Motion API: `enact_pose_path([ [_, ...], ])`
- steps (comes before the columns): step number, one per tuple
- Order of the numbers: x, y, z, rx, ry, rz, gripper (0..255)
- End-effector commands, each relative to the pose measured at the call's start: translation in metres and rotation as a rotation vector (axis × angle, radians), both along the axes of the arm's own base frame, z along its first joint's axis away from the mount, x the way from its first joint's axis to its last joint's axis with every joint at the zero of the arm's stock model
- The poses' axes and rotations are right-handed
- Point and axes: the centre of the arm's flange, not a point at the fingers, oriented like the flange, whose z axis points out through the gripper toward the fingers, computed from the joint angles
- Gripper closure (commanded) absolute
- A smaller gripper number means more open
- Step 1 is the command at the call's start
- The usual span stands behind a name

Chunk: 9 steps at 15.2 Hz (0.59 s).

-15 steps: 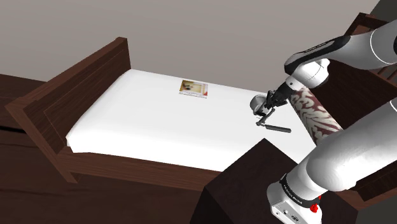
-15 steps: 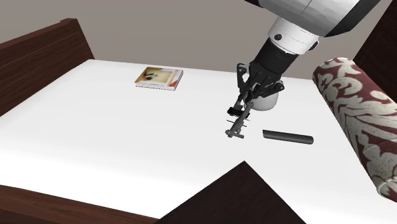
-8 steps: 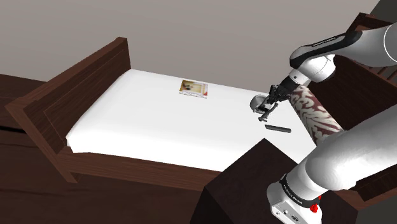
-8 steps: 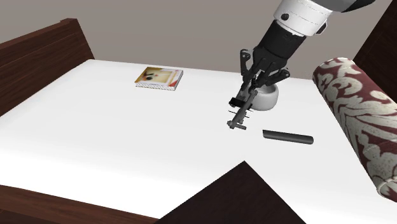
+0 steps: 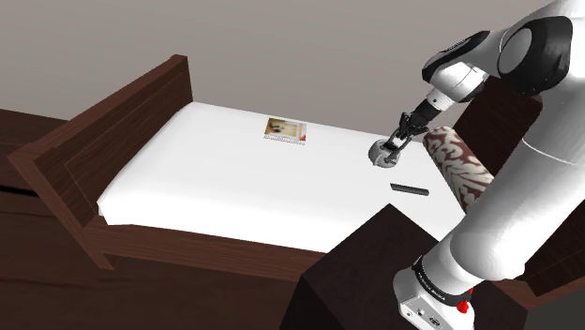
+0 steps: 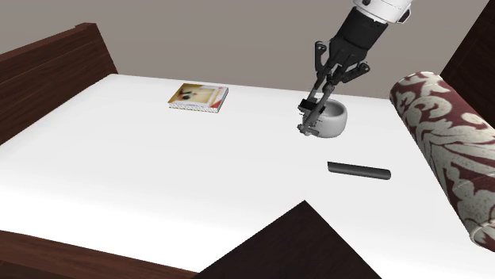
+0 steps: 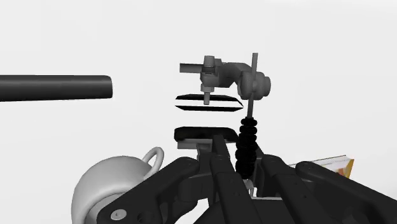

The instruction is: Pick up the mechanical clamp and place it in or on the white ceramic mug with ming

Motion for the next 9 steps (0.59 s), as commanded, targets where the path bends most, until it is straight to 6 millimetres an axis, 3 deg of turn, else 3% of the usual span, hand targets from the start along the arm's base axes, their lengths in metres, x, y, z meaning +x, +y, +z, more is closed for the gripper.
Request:
enact_pose_path([
  [1, 0.015, -0.022, 0.002, 0.001, -0.003, 0.003, 255],
  [9, 0.066, -0.114, 0.011, 0.001, -0.003, 0.003, 255],
])
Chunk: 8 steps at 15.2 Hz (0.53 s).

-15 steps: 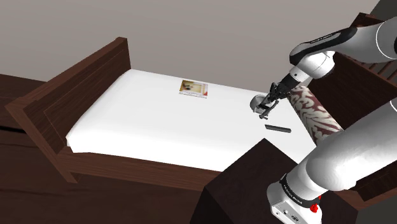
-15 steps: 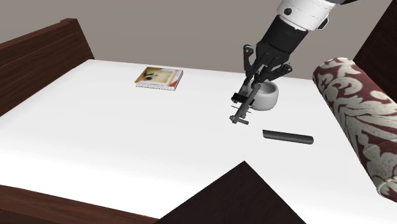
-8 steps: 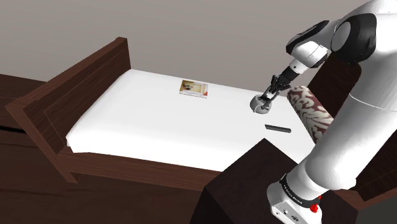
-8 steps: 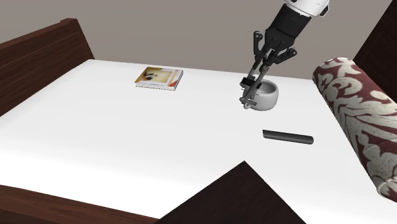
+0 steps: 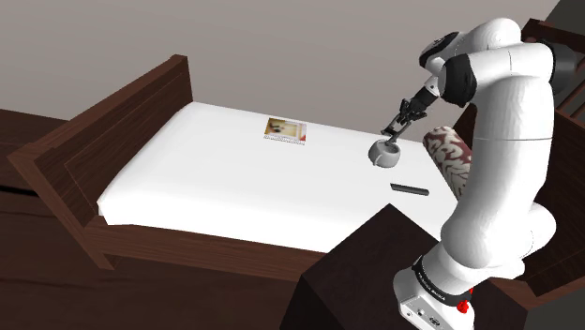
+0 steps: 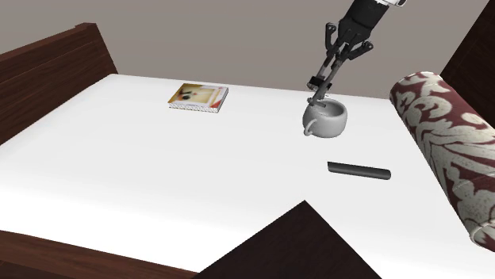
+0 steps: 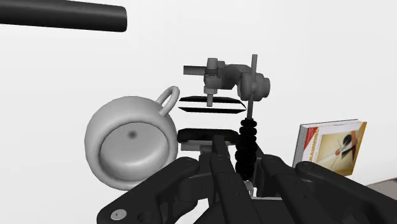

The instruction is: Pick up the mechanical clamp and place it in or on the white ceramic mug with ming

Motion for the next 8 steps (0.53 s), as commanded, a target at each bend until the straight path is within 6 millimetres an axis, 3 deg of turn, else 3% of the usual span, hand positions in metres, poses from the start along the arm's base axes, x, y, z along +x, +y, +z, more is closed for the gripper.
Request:
enact_pose_path([
  [1, 0.01, -0.023, 0.002, 0.002, 0.0, 0.002, 255],
  [6, 0.042, -0.081, 0.008, 0.002, 0.0, 0.002, 255],
  [8, 0.042, -0.081, -0.003, 0.002, 0.0, 0.002, 255],
])
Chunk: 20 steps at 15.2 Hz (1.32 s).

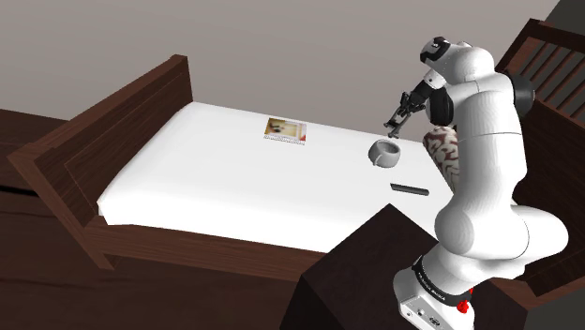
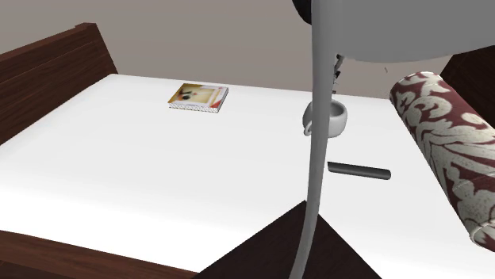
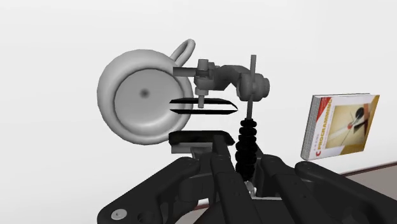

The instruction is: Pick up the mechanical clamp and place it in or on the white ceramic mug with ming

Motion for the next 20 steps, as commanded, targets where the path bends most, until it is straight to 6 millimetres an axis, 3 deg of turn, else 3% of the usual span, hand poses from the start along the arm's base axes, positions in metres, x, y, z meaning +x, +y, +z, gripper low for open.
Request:
enact_pose_path([
  [1, 0.0, -0.004, -0.009, 0.0, -0.001, 0.001, 255],
  [16, 0.0, -0.004, -0.088, 0.0, -0.001, 0.001, 255],
  [20, 0.0, -0.004, -0.09, 0.0, -0.001, 0.001, 255],
])
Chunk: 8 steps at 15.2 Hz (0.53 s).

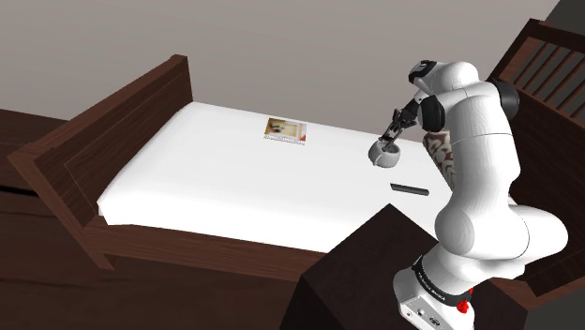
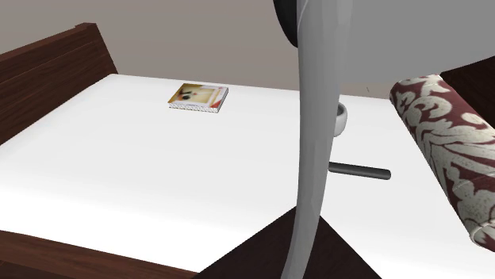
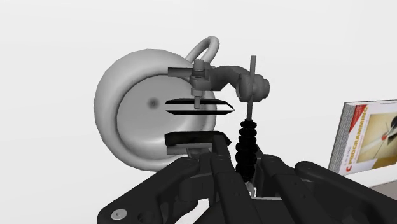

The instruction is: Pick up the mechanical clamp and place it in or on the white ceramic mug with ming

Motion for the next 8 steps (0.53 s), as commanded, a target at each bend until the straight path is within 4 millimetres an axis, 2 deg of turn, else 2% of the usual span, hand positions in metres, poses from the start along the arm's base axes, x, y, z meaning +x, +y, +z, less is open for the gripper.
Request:
enact_pose_path([
  [1, 0.0, 0.0, -0.0002, 0.0, 0.0, 0.0, 255],
  [4, 0.0, 0.0, -0.0002, 0.0, 0.0, 0.0, 255],
  [5, 0.0, 0.0, -0.0002, 0.0, 0.0, 0.0, 0],
  [8, 0.0001, 0.0, -0.0002, 0.0, 0.0, 0.0, 0],
])
